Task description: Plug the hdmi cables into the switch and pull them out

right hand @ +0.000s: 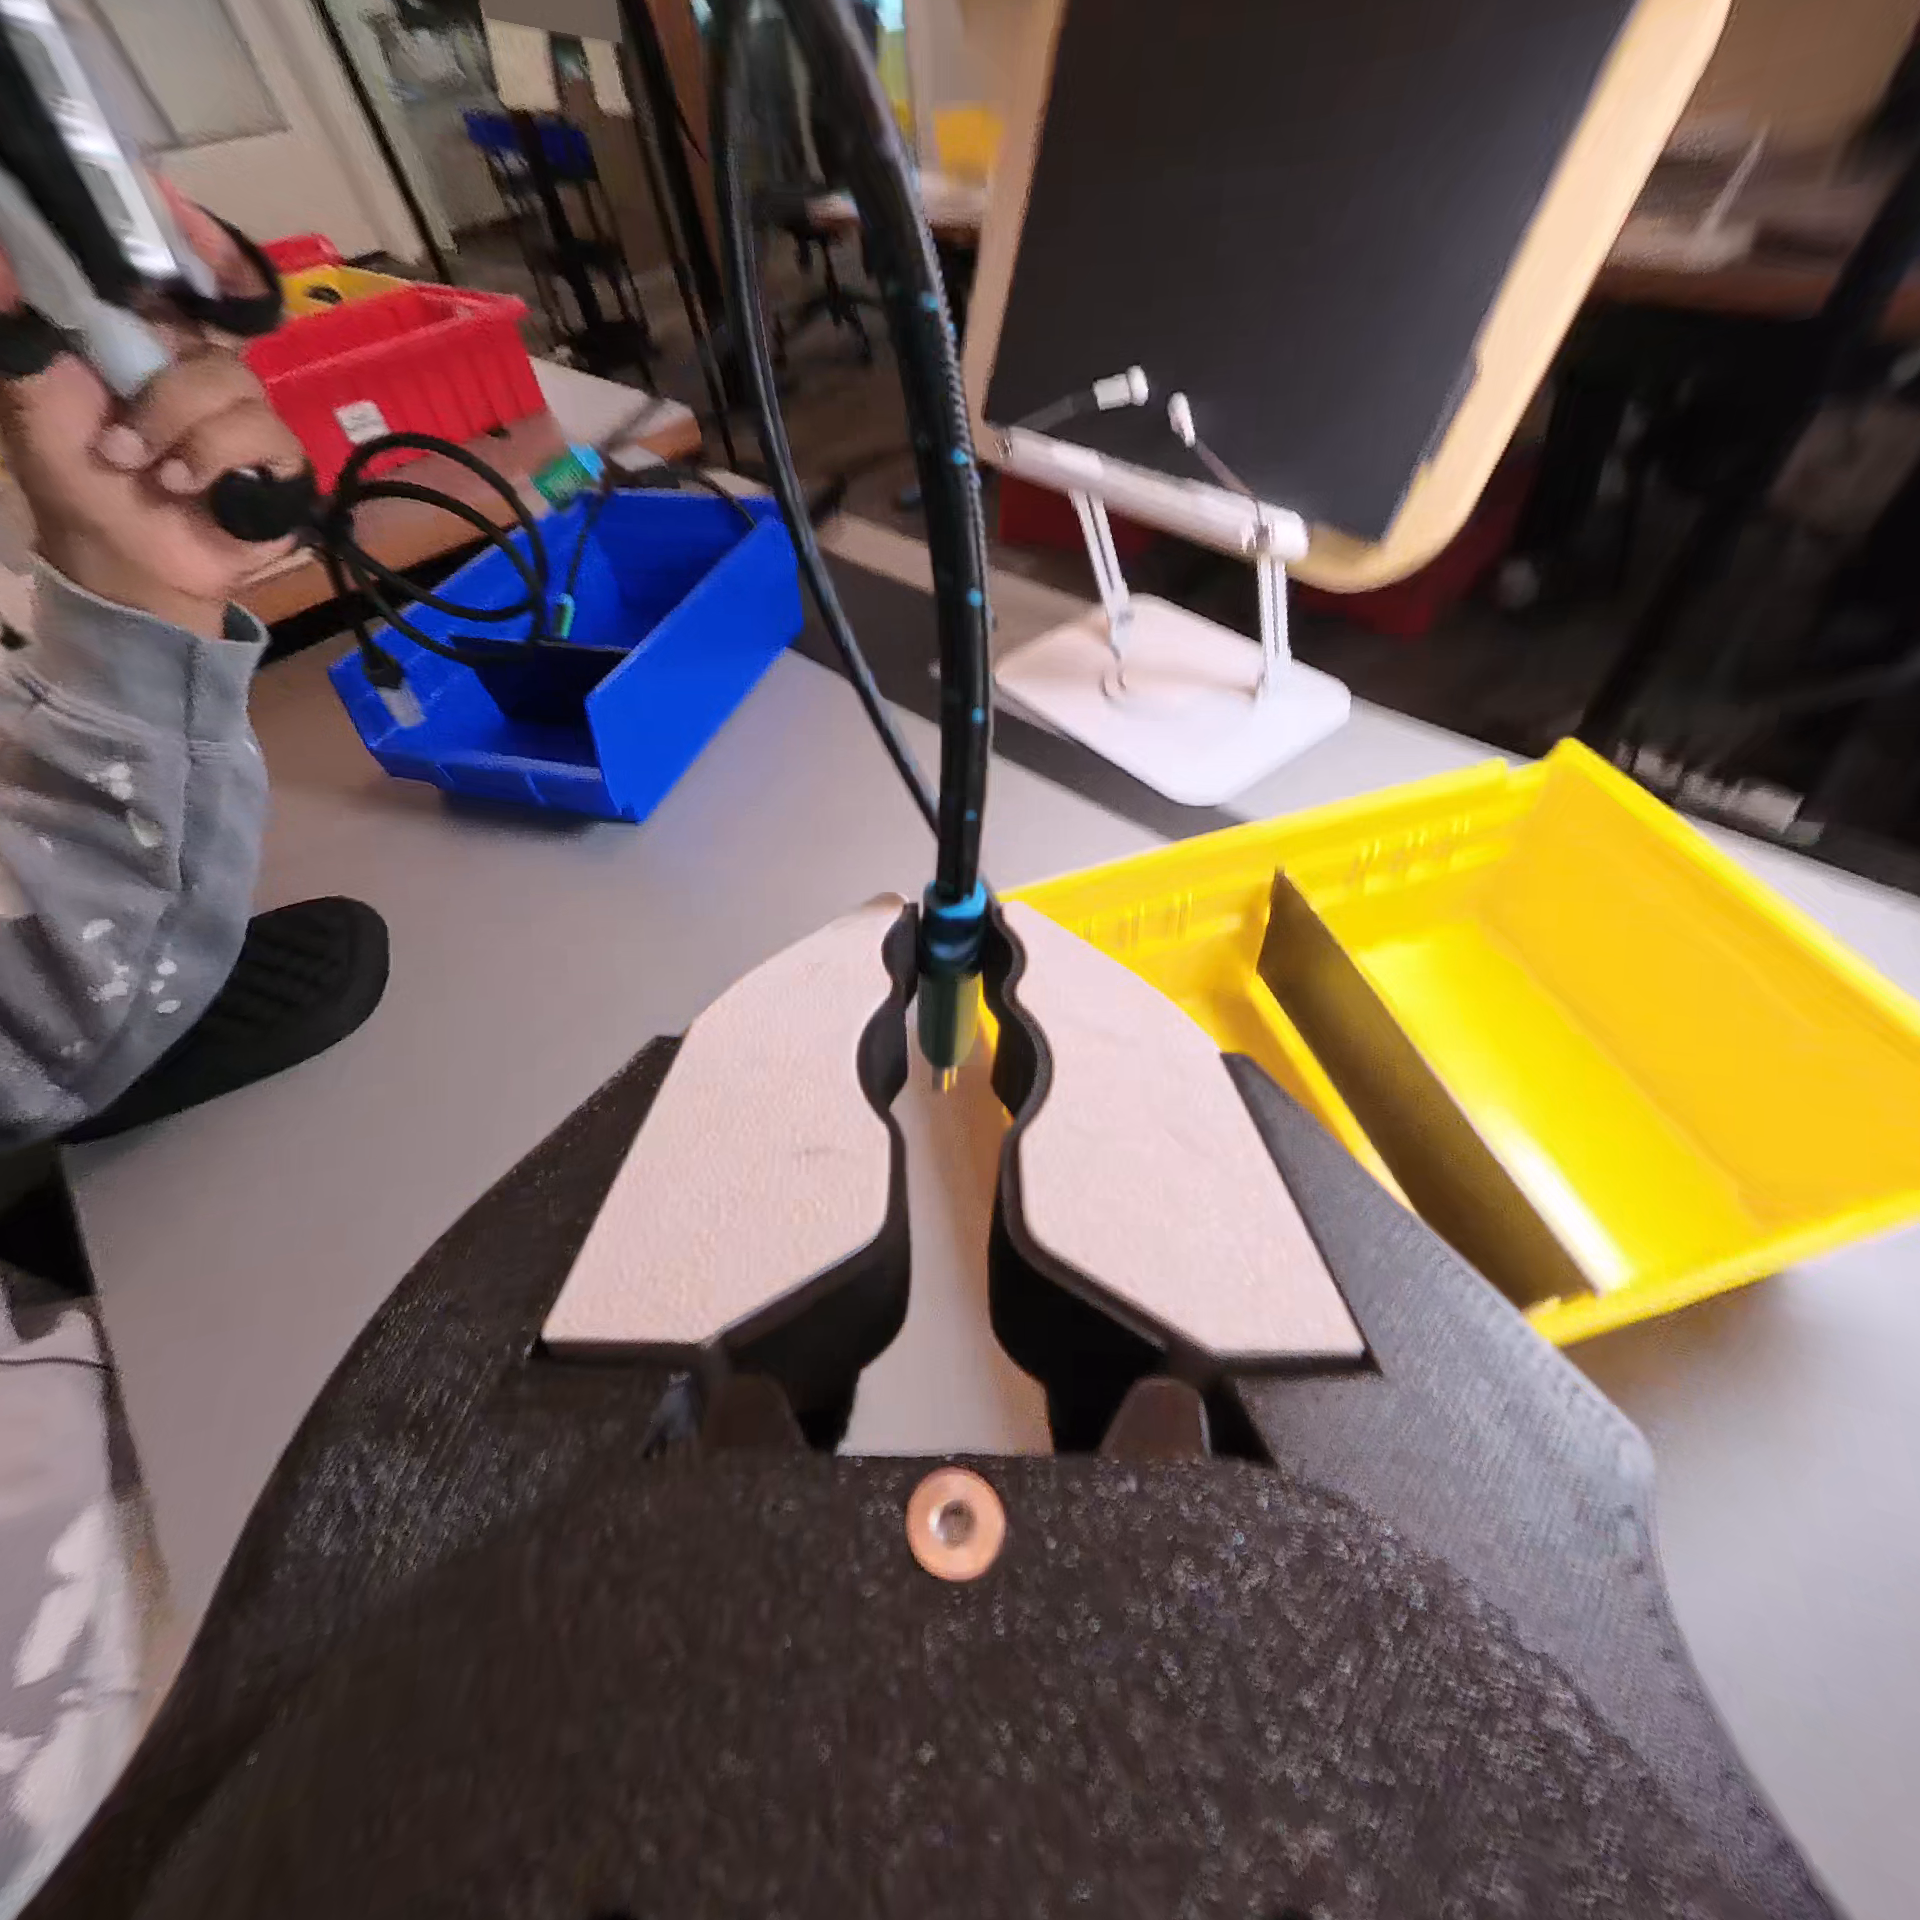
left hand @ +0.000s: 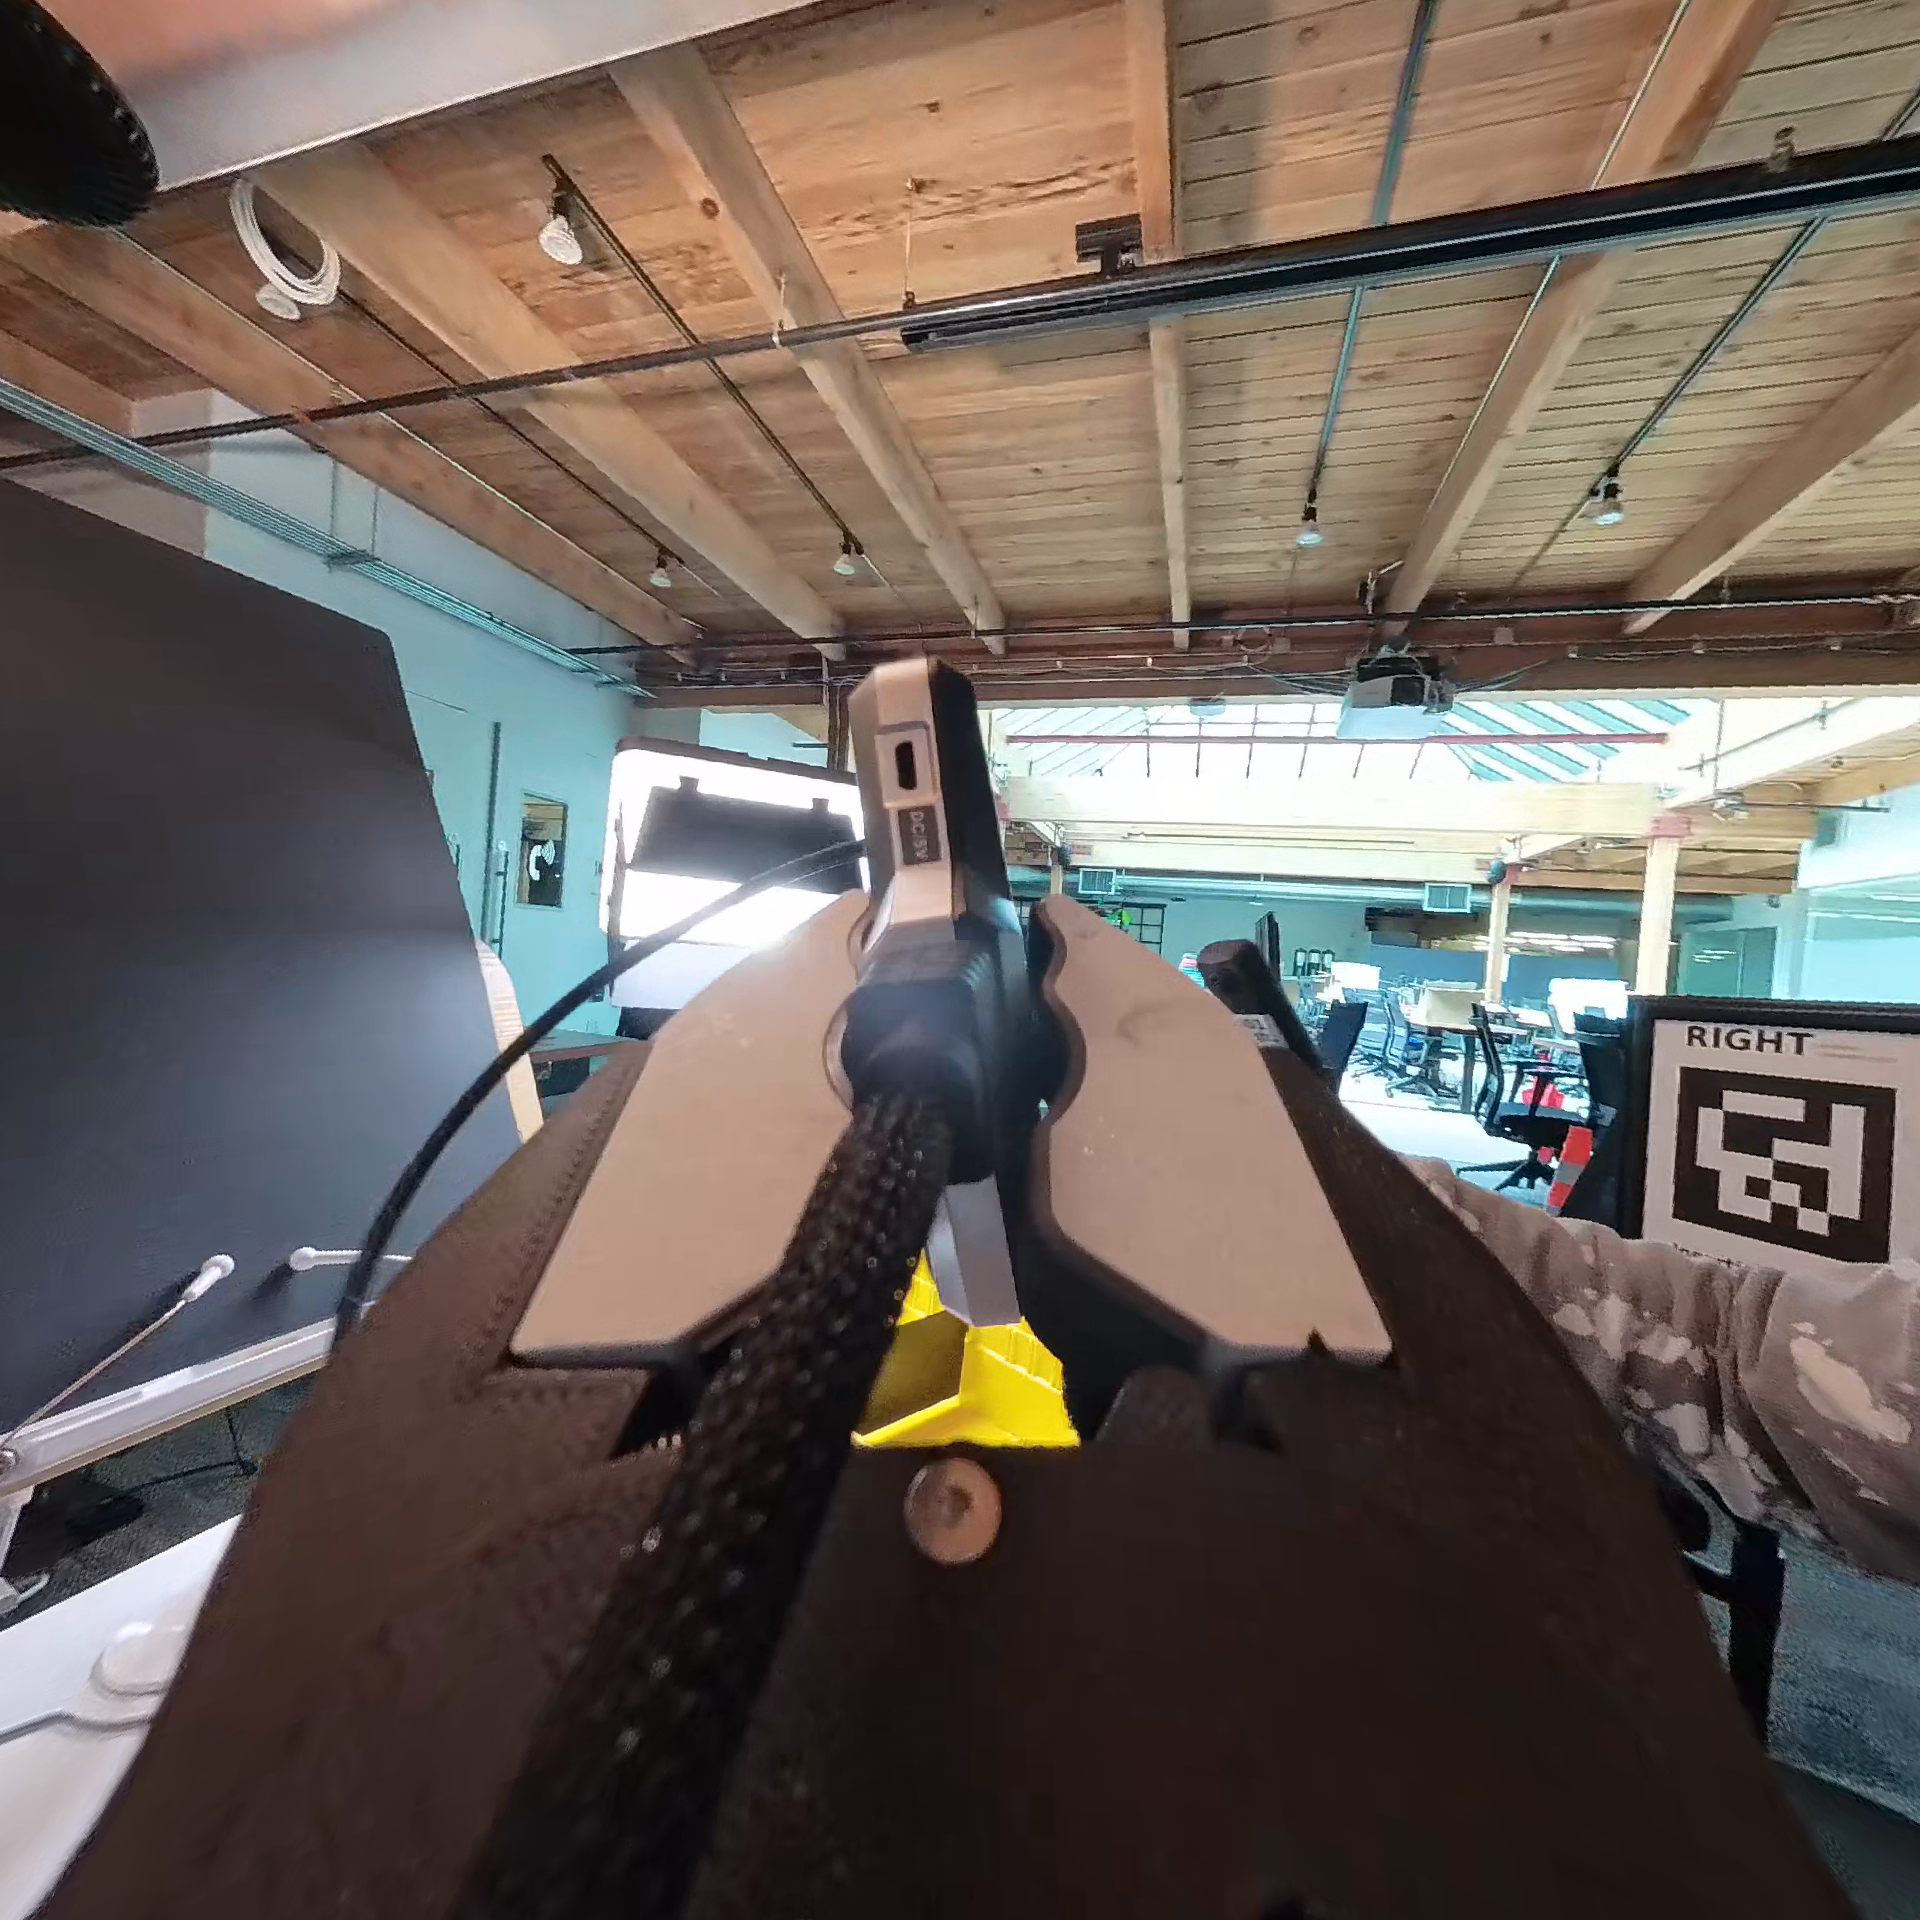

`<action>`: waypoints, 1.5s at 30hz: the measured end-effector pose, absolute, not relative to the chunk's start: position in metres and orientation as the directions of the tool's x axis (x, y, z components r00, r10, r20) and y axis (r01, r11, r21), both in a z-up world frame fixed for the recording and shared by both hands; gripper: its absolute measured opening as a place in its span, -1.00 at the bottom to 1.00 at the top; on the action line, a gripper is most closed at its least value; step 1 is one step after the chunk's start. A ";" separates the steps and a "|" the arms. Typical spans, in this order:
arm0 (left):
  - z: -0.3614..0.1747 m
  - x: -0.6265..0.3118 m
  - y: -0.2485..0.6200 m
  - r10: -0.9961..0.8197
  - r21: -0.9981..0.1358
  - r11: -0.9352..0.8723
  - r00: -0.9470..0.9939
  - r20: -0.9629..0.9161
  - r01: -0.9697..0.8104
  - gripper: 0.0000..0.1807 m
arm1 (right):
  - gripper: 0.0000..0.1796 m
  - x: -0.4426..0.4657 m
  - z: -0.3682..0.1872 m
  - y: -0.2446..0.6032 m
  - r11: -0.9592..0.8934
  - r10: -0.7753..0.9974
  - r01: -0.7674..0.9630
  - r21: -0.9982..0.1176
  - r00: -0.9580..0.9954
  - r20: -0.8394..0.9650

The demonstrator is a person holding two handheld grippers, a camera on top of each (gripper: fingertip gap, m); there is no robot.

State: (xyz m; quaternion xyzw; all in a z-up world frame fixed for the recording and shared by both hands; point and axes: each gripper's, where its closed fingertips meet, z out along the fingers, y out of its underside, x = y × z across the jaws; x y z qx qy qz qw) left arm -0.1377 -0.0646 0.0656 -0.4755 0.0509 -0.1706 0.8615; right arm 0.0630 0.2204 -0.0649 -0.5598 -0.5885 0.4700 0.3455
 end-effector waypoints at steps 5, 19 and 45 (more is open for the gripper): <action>0.066 -0.125 -0.061 -0.387 -0.843 0.472 0.920 0.062 0.256 -0.71 | -0.88 0.056 -0.116 0.254 -0.254 0.961 0.478 -0.841 0.025 -0.276; 0.064 -0.117 -0.056 -0.405 -0.863 0.445 0.913 0.045 0.240 -0.70 | -0.88 0.025 -0.102 0.347 -0.615 0.781 0.073 -0.785 0.193 -0.594; 0.055 -0.116 -0.044 -0.446 -0.877 0.396 0.892 0.074 0.271 -0.70 | -0.89 0.004 -0.009 0.396 -0.455 0.765 -0.533 -0.713 0.175 -0.619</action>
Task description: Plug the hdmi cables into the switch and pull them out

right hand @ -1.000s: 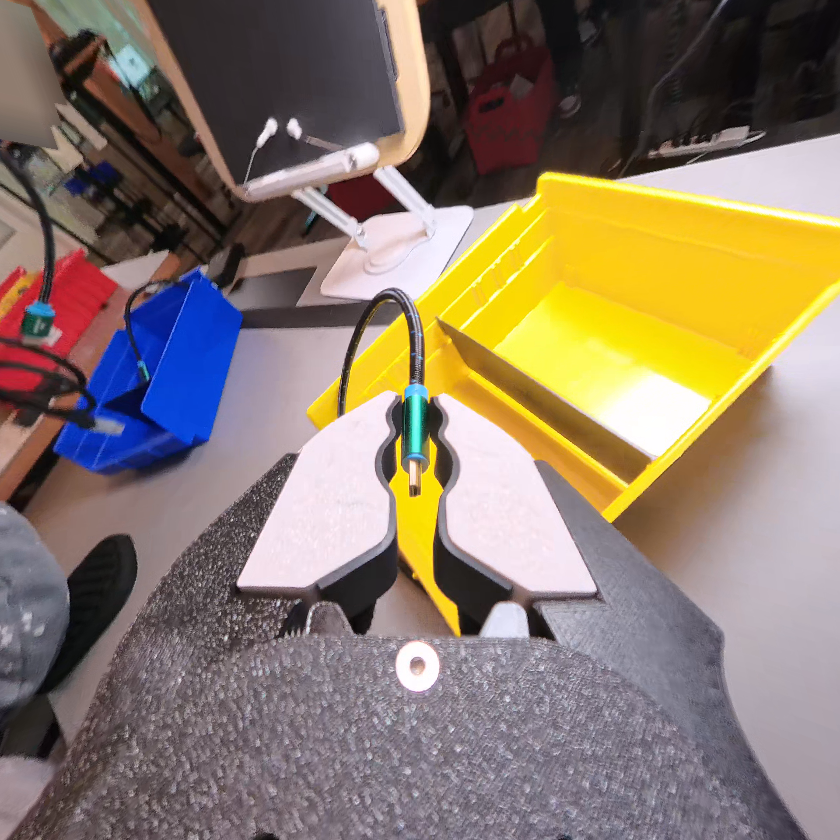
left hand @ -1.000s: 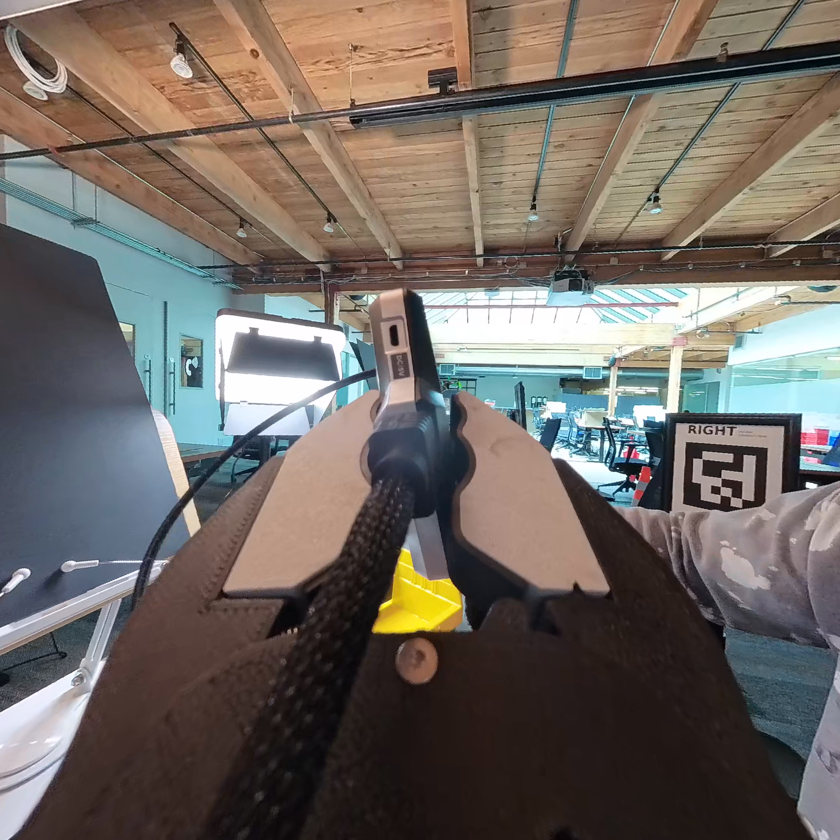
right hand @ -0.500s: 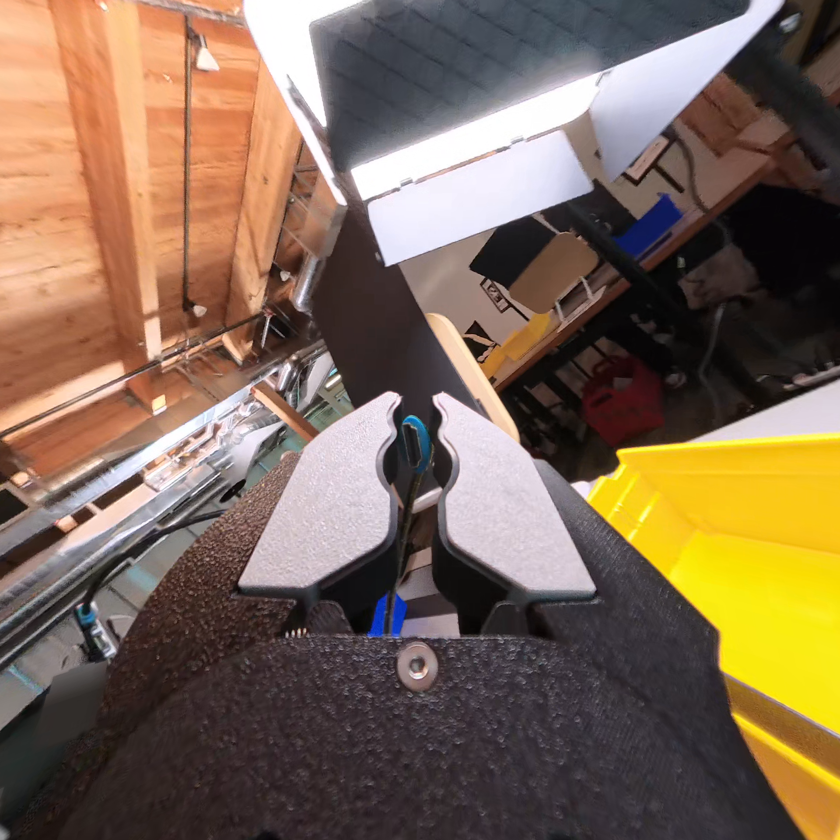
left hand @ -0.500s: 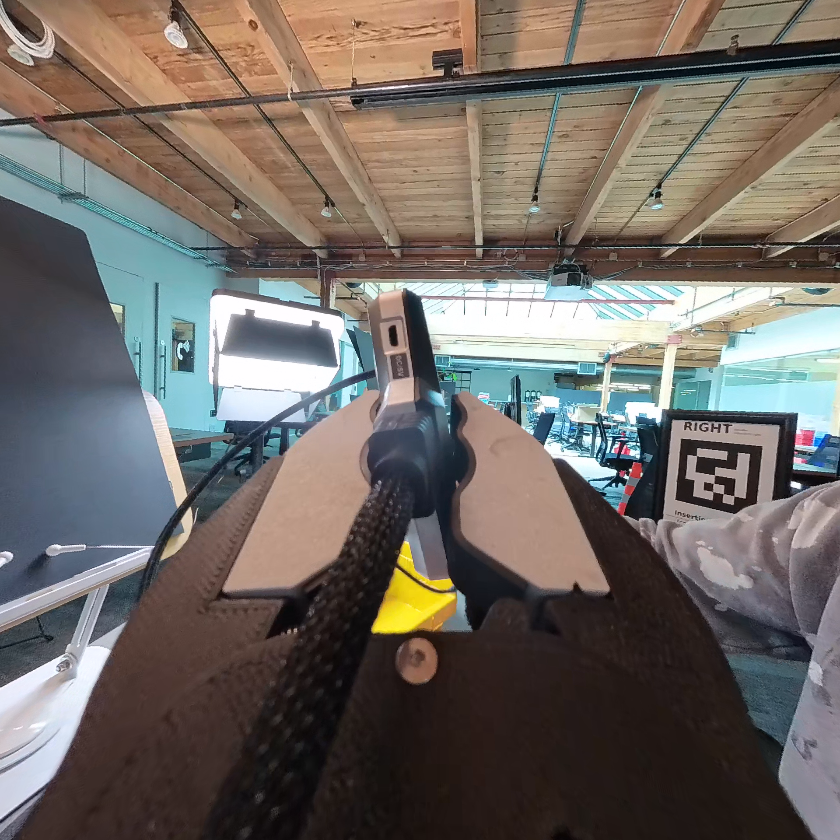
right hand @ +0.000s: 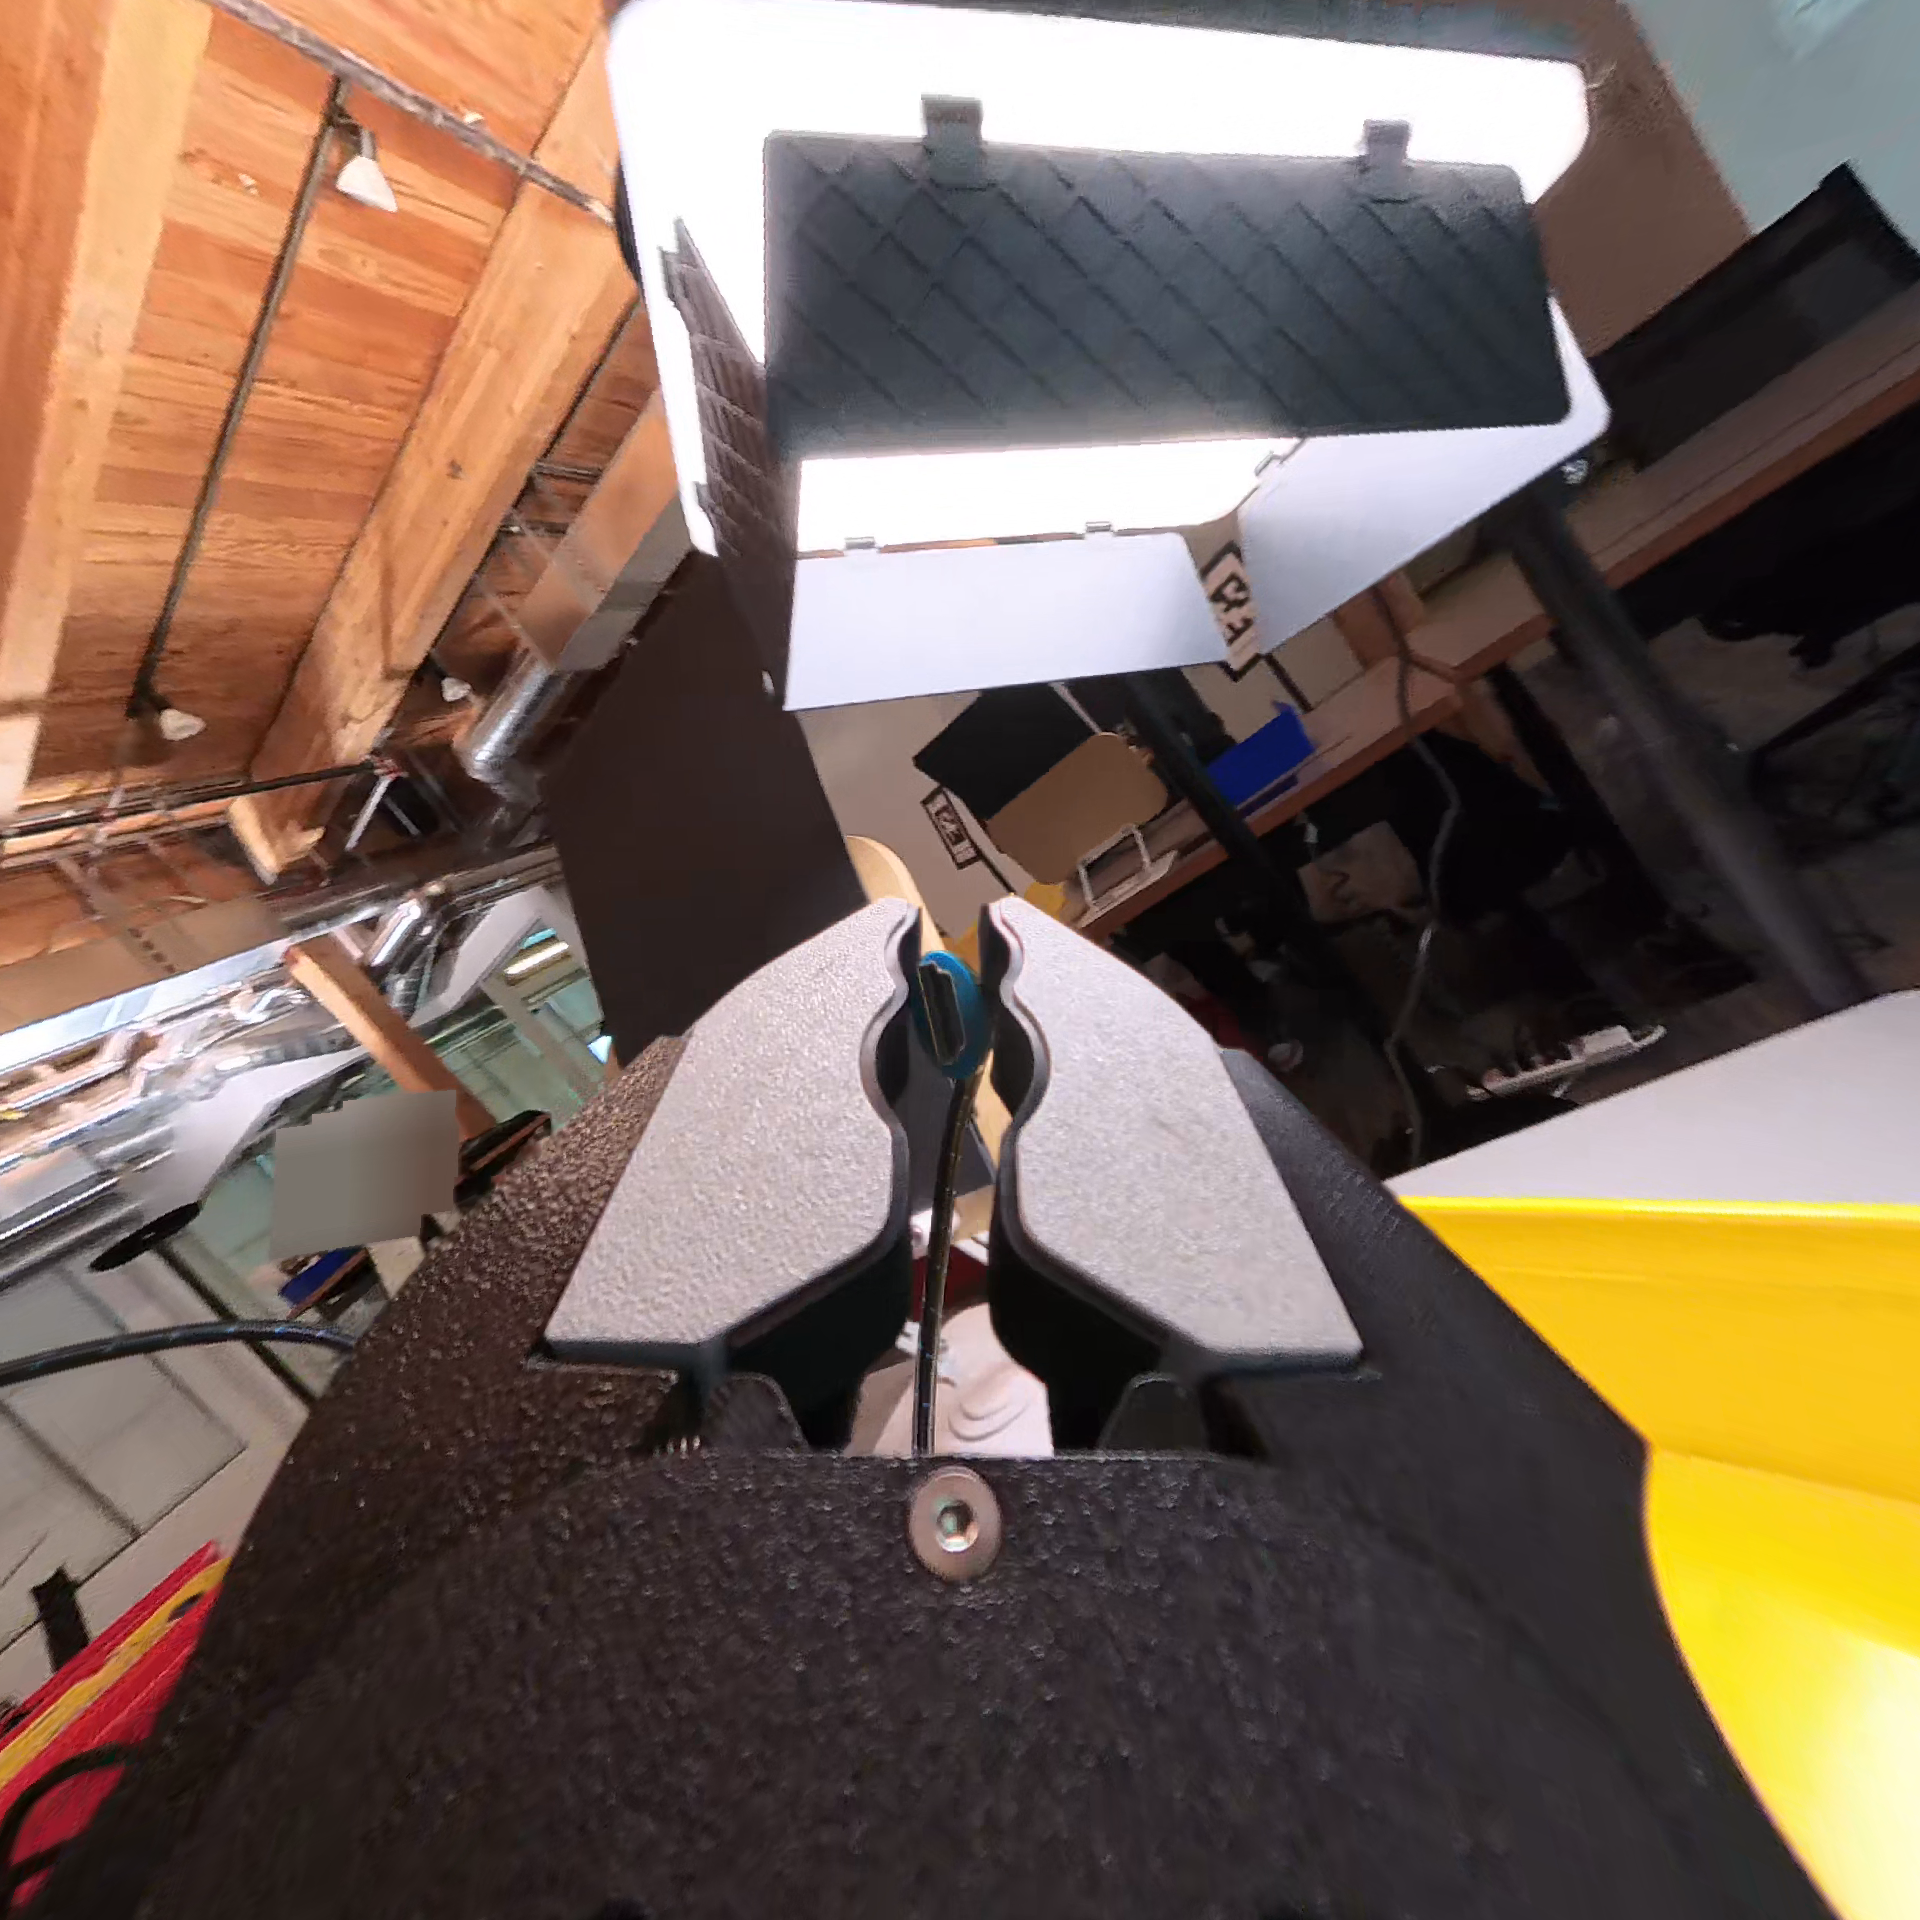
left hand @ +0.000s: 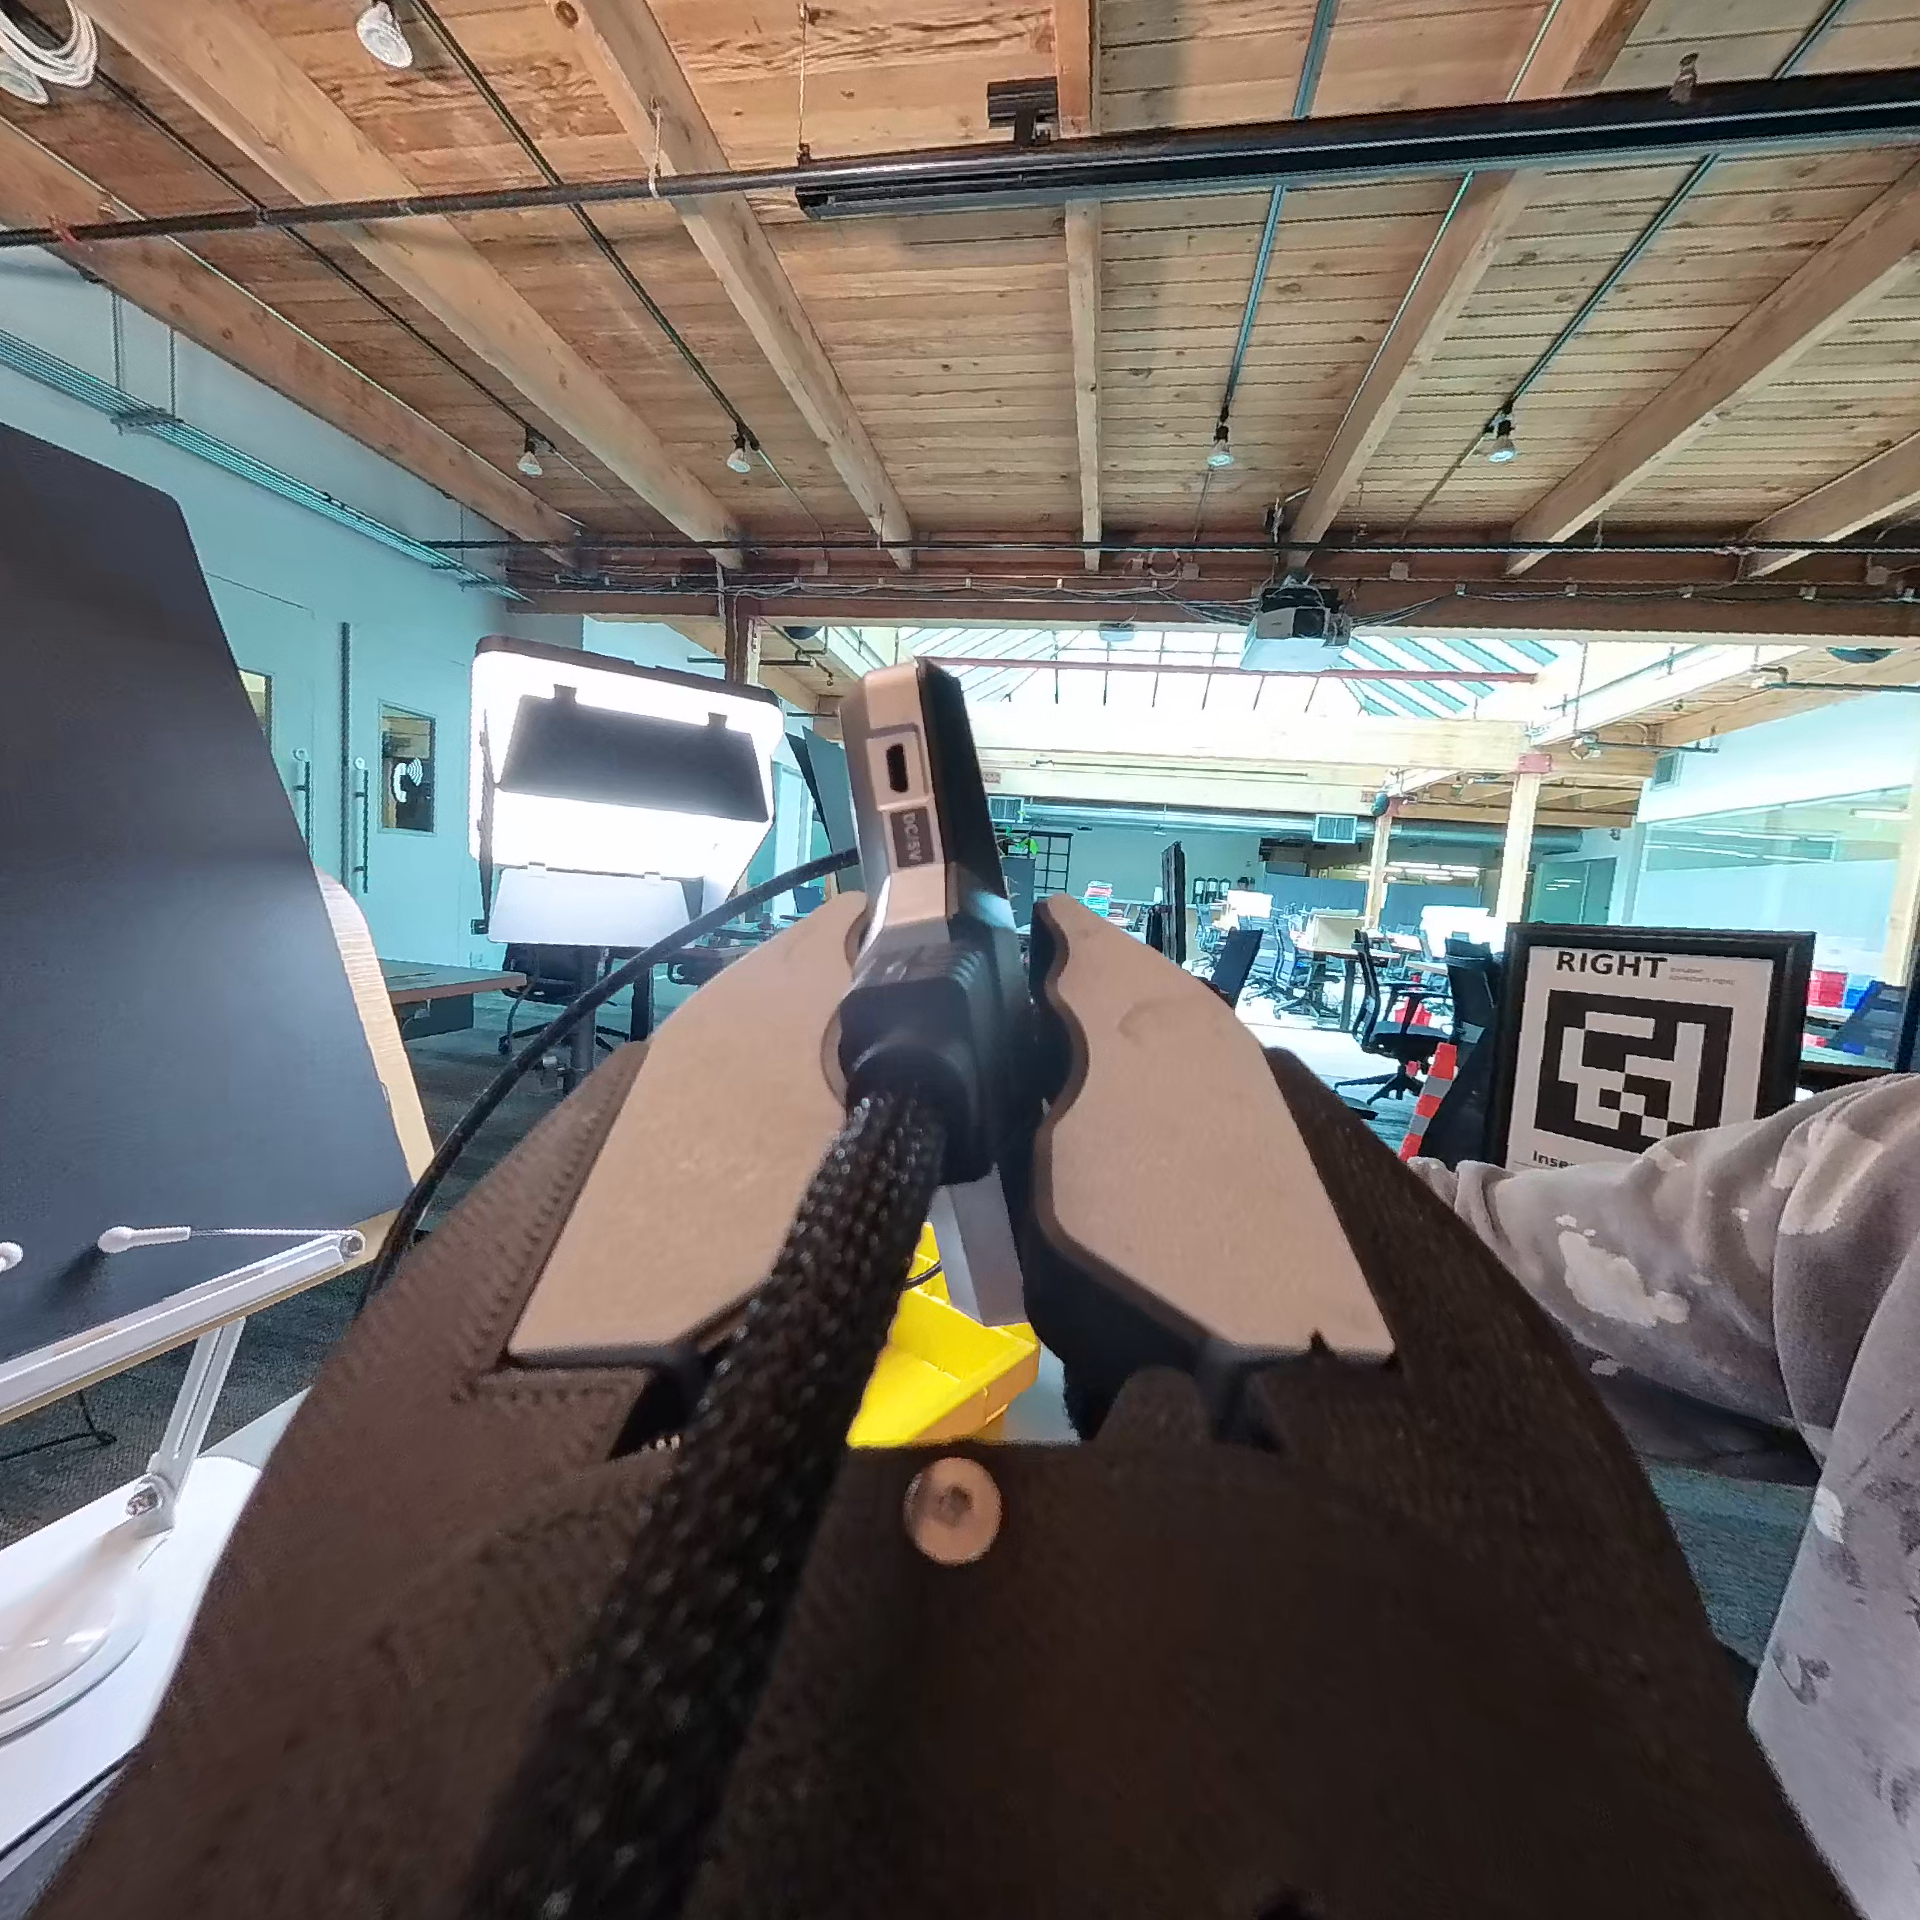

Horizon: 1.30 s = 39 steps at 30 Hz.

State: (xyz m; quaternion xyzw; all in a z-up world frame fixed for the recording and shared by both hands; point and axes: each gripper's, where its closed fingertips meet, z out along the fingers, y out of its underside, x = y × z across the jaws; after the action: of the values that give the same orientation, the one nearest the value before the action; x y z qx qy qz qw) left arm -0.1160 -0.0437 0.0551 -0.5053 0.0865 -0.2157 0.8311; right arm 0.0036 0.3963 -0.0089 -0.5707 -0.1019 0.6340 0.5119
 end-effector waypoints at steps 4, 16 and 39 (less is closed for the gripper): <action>0.052 -0.115 -0.040 -0.452 -0.882 0.383 0.889 0.079 0.273 -0.70 | -0.89 -0.012 -0.009 0.386 -0.423 0.780 -0.487 -0.764 0.234 -0.581; 0.049 -0.108 -0.036 -0.467 -0.897 0.358 0.882 0.068 0.259 -0.70 | -0.90 -0.018 -0.065 0.408 -0.369 0.777 -0.150 -0.917 0.492 -0.393; 0.038 -0.116 -0.027 -0.445 -0.913 0.317 0.891 0.096 0.256 -0.69 | -0.62 -0.063 -0.177 0.337 0.212 0.968 0.862 -0.460 -0.119 0.222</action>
State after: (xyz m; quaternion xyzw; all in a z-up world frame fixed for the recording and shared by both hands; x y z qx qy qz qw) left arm -0.1162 -0.0266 0.0383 -0.5424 0.0867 -0.2172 0.8069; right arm -0.0634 0.3365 -0.1765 -0.6182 -0.7400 0.1095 0.2413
